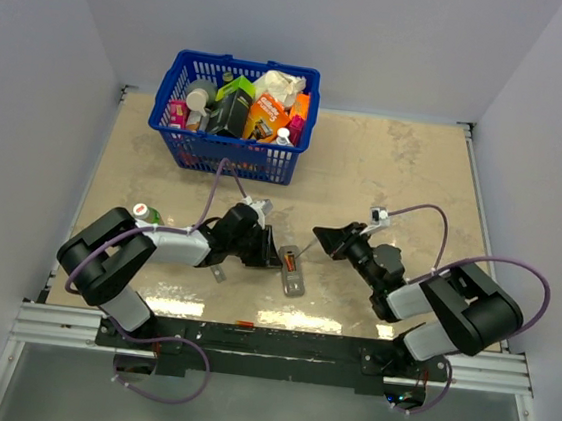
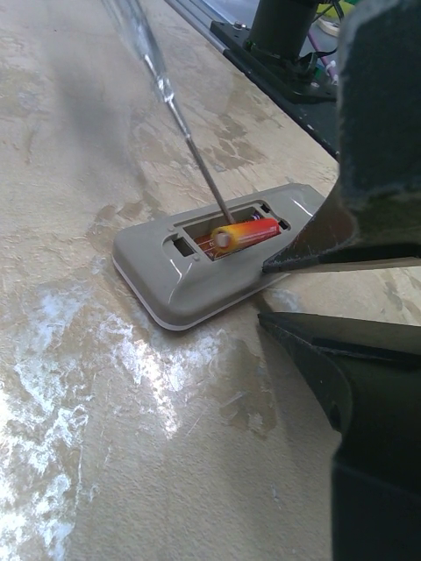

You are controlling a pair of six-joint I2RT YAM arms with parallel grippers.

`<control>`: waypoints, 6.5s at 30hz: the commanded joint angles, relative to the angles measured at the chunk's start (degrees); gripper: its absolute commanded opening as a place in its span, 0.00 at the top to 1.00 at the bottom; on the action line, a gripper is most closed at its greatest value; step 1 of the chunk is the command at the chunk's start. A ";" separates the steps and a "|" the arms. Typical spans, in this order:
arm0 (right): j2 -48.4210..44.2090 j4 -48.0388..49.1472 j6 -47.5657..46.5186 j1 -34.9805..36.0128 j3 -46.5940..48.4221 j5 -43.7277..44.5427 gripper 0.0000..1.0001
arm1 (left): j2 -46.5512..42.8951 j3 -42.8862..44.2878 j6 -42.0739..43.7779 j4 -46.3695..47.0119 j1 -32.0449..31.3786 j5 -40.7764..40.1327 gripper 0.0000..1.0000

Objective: Unload the batteries from the remote control

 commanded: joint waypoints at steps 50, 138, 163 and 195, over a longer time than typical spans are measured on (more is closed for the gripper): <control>-15.96 -18.11 -7.33 2.86 4.18 4.69 1.00 | -0.87 1.47 0.48 -0.09 -0.26 -0.33 0.71; -14.83 -18.74 -14.08 8.31 8.40 10.05 1.00 | -11.33 0.32 5.05 -9.43 2.29 -6.93 0.69; -6.14 -9.95 -18.14 10.51 6.29 11.72 1.00 | -0.61 1.20 1.71 2.80 2.29 3.28 0.72; -1.57 -1.78 -11.81 10.86 6.82 9.35 1.00 | 1.68 1.20 2.59 0.61 2.29 0.64 0.73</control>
